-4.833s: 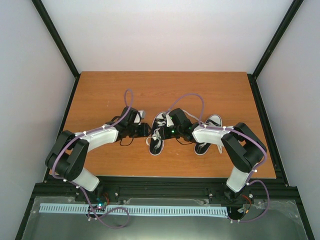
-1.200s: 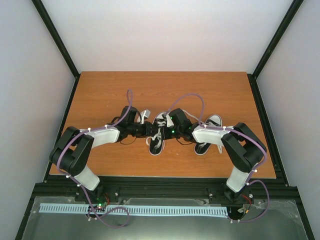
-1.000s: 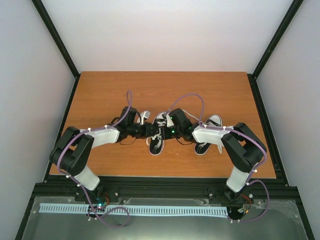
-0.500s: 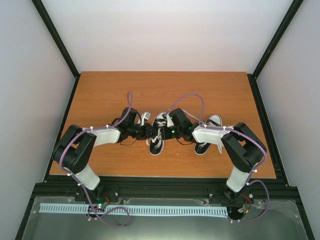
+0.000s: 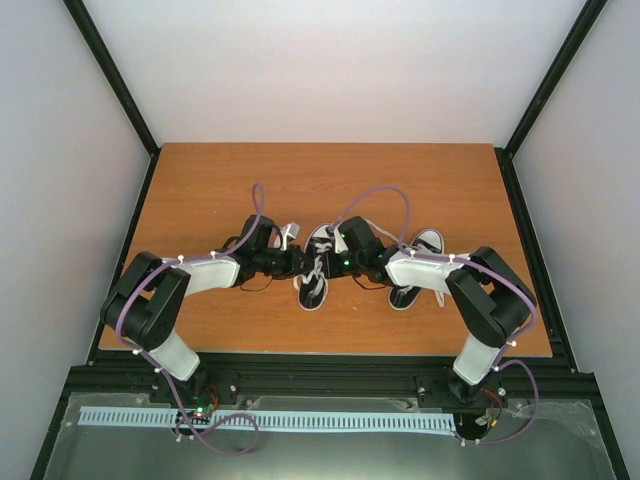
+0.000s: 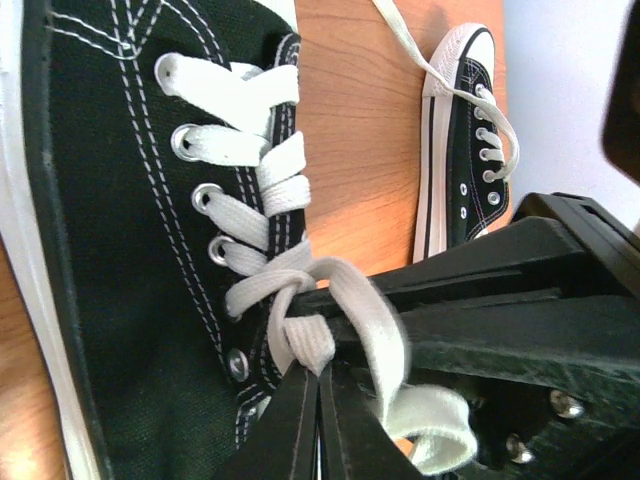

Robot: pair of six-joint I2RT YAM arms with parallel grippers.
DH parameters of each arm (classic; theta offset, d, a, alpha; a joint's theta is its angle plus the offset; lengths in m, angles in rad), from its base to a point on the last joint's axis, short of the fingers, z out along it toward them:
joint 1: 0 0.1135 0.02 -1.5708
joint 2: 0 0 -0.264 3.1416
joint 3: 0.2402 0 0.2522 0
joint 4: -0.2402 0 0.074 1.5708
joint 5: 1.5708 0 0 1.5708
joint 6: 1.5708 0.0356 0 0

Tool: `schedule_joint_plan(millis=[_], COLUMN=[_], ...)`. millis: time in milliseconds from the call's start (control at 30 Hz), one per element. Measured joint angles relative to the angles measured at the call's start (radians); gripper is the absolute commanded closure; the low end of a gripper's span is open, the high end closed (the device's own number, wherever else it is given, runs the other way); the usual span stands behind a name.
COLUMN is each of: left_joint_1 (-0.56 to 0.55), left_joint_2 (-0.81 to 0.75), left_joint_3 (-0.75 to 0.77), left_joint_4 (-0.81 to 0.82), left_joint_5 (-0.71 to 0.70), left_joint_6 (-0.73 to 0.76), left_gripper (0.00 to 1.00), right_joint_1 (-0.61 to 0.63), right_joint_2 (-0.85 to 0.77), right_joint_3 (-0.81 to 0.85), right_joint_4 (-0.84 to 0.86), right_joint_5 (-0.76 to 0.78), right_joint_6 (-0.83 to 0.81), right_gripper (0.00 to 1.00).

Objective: Tie the shoes
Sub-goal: Cross the shoelace with the shoelace, then tie the shoelace on the shoe.

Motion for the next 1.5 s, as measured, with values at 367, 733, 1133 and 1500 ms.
schedule_joint_plan(millis=[367,733,1133,1500], left_joint_1=[0.0,0.0,0.002,0.001], left_joint_2=[0.0,0.0,-0.001,-0.002], left_joint_3=[-0.002,-0.002,-0.006,-0.006], left_joint_4=[0.002,0.002,-0.011,-0.01], left_joint_5=[-0.024,-0.031,-0.052,-0.052], left_joint_6=[0.0,-0.002,-0.004,-0.005], left_gripper=[0.99,0.99,0.99,0.99], right_joint_1=[0.002,0.06,0.162,0.164], right_joint_2=[-0.109,-0.217,-0.056,-0.056], right_joint_3=[-0.047,-0.047,0.131,0.118], right_joint_4=[-0.07,-0.14,-0.209,-0.241], right_joint_5=[0.094,0.194,0.314,0.342], right_joint_6=[-0.001,-0.028,-0.07,-0.076], right_gripper=[0.65,0.48,0.6,0.97])
